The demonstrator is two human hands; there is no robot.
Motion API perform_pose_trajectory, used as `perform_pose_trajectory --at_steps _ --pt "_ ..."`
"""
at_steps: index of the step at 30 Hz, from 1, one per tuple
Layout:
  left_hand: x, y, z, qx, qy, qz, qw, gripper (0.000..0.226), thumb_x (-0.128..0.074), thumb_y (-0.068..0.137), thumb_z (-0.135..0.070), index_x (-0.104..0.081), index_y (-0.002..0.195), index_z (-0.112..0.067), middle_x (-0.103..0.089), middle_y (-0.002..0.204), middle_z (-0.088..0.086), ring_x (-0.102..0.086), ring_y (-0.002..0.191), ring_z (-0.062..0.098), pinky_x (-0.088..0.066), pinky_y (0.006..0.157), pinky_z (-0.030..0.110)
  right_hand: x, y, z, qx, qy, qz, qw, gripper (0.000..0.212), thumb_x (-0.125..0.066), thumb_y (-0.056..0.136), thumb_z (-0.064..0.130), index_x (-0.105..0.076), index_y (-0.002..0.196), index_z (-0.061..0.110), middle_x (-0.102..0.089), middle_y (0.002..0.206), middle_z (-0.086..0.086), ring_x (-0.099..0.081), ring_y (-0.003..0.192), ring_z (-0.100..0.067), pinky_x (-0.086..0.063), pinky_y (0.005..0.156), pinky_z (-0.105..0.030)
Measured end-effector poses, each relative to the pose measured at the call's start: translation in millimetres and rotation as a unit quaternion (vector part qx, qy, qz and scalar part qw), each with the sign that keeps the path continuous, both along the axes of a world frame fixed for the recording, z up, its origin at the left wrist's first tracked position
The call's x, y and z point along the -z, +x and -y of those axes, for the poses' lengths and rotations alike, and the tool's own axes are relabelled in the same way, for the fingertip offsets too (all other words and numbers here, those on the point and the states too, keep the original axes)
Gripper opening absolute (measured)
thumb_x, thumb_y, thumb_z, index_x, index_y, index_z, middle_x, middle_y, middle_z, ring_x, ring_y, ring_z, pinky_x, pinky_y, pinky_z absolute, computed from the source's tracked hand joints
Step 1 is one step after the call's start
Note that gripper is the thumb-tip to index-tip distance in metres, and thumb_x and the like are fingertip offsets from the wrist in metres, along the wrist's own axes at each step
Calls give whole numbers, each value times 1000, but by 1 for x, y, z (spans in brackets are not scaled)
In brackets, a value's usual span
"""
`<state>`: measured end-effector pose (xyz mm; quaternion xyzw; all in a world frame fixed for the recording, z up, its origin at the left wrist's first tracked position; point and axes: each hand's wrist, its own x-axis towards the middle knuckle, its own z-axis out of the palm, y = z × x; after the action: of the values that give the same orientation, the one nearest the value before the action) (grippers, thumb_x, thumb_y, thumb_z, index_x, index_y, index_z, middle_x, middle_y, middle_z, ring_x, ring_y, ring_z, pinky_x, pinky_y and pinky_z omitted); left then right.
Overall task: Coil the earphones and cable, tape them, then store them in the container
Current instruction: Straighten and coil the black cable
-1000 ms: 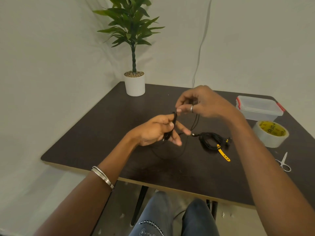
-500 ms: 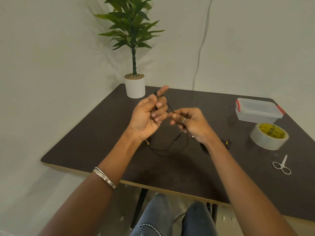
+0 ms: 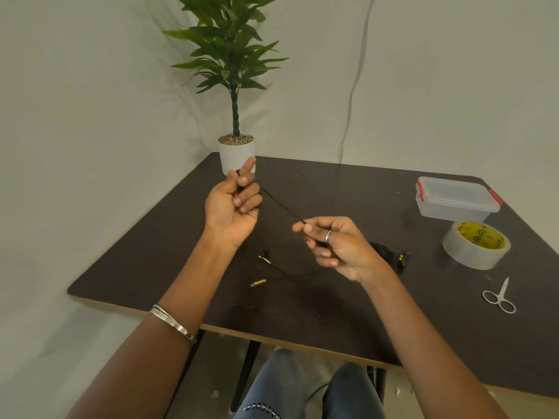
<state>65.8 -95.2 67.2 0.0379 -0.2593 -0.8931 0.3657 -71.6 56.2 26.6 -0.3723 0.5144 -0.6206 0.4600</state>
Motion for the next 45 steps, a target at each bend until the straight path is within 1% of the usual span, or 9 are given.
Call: perform_pose_trajectory --at_steps 7,10,13,18,22,26,33,40,45 --pt "-15 7 19 -88 -33 29 995 30 -40 99 -8 -47 127 1 -53 66 -2 -35 40 5 -32 38 16 4 7 0 14 66 -174 982 22 -56 96 18 -71 96 3 -56 63 -1 -35 41 -5 -24 36 -18" --pt "-8 -2 13 -179 -166 183 952 34 -37 102 -6 -38 136 -3 -61 76 2 -50 49 8 -45 49 21 -23 16 -1 -5 79 -378 922 25 -55 97 24 -71 93 6 -60 65 -2 -53 55 -2 -40 52 -15" --pt "6 -8 11 -208 -243 241 916 40 -33 103 -6 -26 143 -6 -63 91 9 -67 70 14 -58 70 30 -48 19 -5 -49 87 -535 839 22 -52 97 29 -67 96 12 -66 79 -11 -61 72 -23 -47 65 -41" --pt "10 -8 11 -221 -224 247 916 21 -27 104 -4 -39 107 -21 -63 110 18 -64 105 29 -47 100 46 -67 18 -20 -37 49 -631 773 22 -47 99 19 -67 102 9 -60 80 0 -57 76 -16 -49 74 -39" --pt "10 -2 17 -207 -190 233 931 27 -25 104 -4 -43 99 -23 -63 116 18 -63 111 29 -43 105 47 -69 8 -31 53 6 -603 796 17 -59 93 12 -73 102 14 -58 74 20 -58 73 0 -44 67 -17" --pt "15 -1 14 -137 -325 296 888 34 -27 104 -6 -34 137 -10 -64 123 12 -65 108 18 -46 101 37 -71 9 -25 106 -20 -571 814 13 -59 92 11 -71 92 16 -59 69 17 -55 63 -1 -37 57 -9" --pt "25 6 -22 268 -422 207 841 49 -38 99 -19 -28 145 -5 -67 111 19 -68 99 33 -51 93 45 -92 -11 -1 183 -33 -518 835 16 -55 95 13 -69 89 18 -64 74 -3 -46 57 -4 -33 51 -10" --pt "24 3 -42 338 -301 50 891 54 -46 96 -15 -29 143 5 -54 76 7 -48 52 9 -55 69 33 -75 -33 15 165 -14 -466 869 13 -62 92 16 -70 85 23 -70 82 5 -60 75 -5 -46 70 -19" --pt "9 -2 -38 242 -226 13 943 45 -13 100 -3 -29 141 7 -48 69 0 -40 46 4 -45 53 22 -26 -17 18 150 -7 -401 904 24 -56 96 26 -69 77 20 -53 56 11 -43 50 -2 -35 53 -25"
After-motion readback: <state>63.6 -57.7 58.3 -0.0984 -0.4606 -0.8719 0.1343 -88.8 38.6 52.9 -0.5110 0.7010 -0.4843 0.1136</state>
